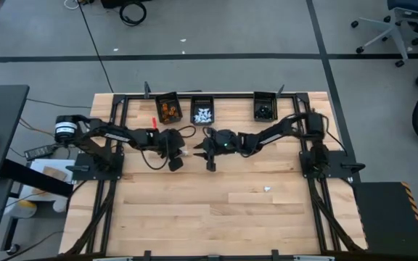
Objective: Sort Halloween decoration
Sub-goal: Put the white ghost toy into the middle black bin
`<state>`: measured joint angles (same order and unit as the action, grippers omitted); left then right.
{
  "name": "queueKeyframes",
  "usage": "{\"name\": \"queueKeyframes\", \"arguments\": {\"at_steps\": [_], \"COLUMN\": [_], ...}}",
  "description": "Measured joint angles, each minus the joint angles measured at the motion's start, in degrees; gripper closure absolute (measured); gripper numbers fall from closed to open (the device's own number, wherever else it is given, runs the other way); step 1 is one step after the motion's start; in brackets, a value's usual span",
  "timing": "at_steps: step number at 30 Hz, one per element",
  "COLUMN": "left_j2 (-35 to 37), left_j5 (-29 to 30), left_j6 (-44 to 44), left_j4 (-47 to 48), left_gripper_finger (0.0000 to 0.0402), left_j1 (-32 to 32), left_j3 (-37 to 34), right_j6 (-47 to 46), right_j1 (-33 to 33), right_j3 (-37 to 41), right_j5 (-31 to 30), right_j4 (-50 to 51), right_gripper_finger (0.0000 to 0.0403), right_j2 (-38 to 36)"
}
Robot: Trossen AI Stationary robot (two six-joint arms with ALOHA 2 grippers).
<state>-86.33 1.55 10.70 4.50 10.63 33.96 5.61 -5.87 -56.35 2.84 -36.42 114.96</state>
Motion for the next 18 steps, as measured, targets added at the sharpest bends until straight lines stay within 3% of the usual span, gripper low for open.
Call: {"name": "queueKeyframes", "arguments": {"at_steps": [7, 18], "left_j2": [-0.9, -2.5], "left_j5": [-0.5, -0.2], "left_j6": [0.0, 0.0], "left_j4": [-4.3, -5.7], "left_gripper_finger": [0.0401, 0.0401], "left_j1": [-1.2, -2.0], "left_j3": [-0.1, 0.0], "right_j6": [1.9, 0.3], "right_j1": [-1.8, -3.1], "right_j3": [-5.3, -6.3], "right_j5": [-0.1, 3.2], "right_j4": [-1.2, -2.2], "right_gripper_finger": [0.0241, 0.0183], "right_j2": [7.8, 8.8]}}
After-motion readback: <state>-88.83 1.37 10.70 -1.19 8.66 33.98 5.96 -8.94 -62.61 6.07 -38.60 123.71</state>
